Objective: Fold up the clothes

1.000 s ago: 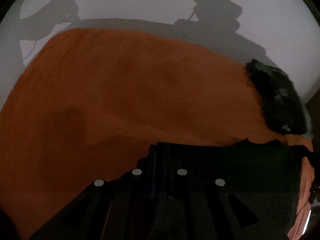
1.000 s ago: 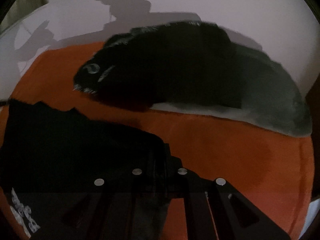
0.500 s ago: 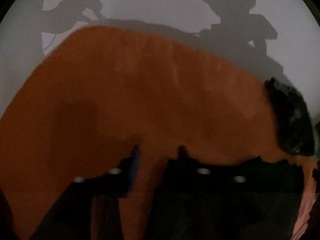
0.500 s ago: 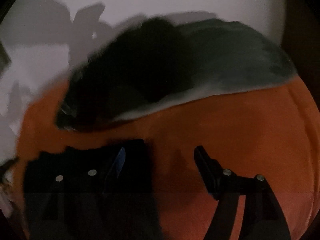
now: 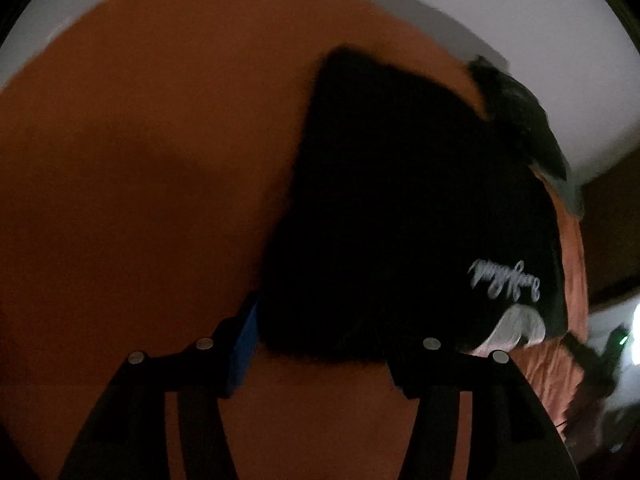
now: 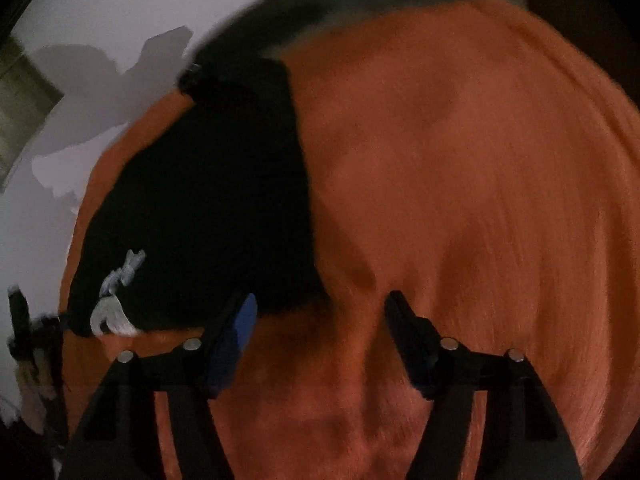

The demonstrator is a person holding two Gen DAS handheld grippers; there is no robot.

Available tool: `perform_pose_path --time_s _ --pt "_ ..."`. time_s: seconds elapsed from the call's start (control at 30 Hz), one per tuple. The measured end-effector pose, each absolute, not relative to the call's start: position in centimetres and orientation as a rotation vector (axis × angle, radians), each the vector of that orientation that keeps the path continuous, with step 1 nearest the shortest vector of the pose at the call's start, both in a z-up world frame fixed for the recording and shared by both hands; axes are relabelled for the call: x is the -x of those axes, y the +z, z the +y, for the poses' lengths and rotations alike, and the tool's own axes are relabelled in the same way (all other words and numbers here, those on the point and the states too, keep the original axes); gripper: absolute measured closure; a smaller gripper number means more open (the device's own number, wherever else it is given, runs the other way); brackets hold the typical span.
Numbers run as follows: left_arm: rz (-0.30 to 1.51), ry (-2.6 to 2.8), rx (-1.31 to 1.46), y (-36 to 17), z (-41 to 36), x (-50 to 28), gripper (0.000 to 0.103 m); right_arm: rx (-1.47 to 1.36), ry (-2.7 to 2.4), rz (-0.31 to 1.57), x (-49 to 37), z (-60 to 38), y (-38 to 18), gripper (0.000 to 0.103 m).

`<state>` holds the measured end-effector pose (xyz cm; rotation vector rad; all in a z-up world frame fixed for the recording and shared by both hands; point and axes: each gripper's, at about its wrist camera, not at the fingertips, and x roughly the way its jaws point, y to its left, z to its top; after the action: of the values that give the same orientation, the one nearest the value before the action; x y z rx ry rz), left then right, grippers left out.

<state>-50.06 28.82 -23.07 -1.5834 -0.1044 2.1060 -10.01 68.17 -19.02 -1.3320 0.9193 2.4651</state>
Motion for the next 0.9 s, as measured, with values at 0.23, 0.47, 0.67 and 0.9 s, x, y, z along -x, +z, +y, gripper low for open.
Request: perform_pose_path --time_s 0.23,0.47,0.67,0.9 --pt "-0.180 2.179 1.498 -21.9 27.2 50.1 0.046 1.228 2.472 1.123 9.4 69.0 -19.3 0.052" --pt "-0.354 2.207 1.496 -22.0 27.4 51.7 0.046 1.207 2.383 1.216 11.8 67.4 -20.4 0.079" --pt "-0.218 2.265 1.476 -22.1 28.2 50.4 0.050 1.197 2.385 1.147 12.3 66.3 -20.4 0.092" --pt "-0.126 2.199 1.449 -22.7 28.9 49.2 0.081 1.189 2.431 1.082 11.0 66.6 -19.5 0.093"
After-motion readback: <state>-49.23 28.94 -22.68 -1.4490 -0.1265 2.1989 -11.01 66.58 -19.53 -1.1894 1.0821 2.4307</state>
